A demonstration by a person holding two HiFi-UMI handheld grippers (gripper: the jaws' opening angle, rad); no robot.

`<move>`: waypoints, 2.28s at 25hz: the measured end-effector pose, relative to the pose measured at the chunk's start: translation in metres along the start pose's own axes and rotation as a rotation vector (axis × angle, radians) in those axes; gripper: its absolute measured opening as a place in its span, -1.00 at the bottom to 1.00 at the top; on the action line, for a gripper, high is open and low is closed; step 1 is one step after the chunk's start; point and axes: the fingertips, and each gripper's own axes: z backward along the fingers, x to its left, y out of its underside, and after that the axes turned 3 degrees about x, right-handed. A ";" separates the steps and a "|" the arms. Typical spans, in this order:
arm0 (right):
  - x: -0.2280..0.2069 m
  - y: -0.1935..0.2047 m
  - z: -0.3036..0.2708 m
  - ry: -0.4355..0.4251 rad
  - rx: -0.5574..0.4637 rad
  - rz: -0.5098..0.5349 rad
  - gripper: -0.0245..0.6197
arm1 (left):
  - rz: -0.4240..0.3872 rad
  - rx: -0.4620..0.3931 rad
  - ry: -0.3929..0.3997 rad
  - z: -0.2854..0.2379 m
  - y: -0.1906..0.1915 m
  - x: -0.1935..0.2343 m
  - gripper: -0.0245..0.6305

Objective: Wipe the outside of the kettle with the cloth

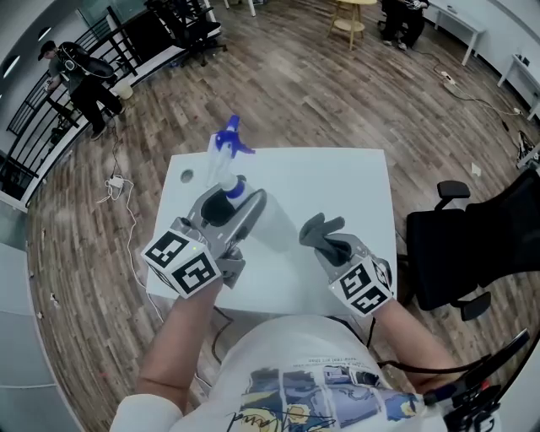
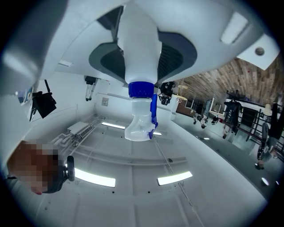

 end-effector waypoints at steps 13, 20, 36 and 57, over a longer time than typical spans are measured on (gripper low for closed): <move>-0.017 -0.128 0.056 -0.188 -0.360 -0.072 -0.68 | -0.001 0.082 0.228 0.002 0.027 -0.047 -0.28; -0.005 -0.090 0.029 -0.267 -0.274 -0.148 -0.68 | 0.004 0.047 0.248 0.013 0.014 -0.045 -0.28; 0.008 -0.008 -0.002 -0.273 -0.088 -0.240 -0.68 | -0.006 0.017 0.270 0.013 -0.002 -0.046 -0.28; 0.002 -0.126 0.037 -0.605 -0.370 -0.156 -0.68 | -0.045 0.069 0.478 0.027 0.005 -0.084 -0.28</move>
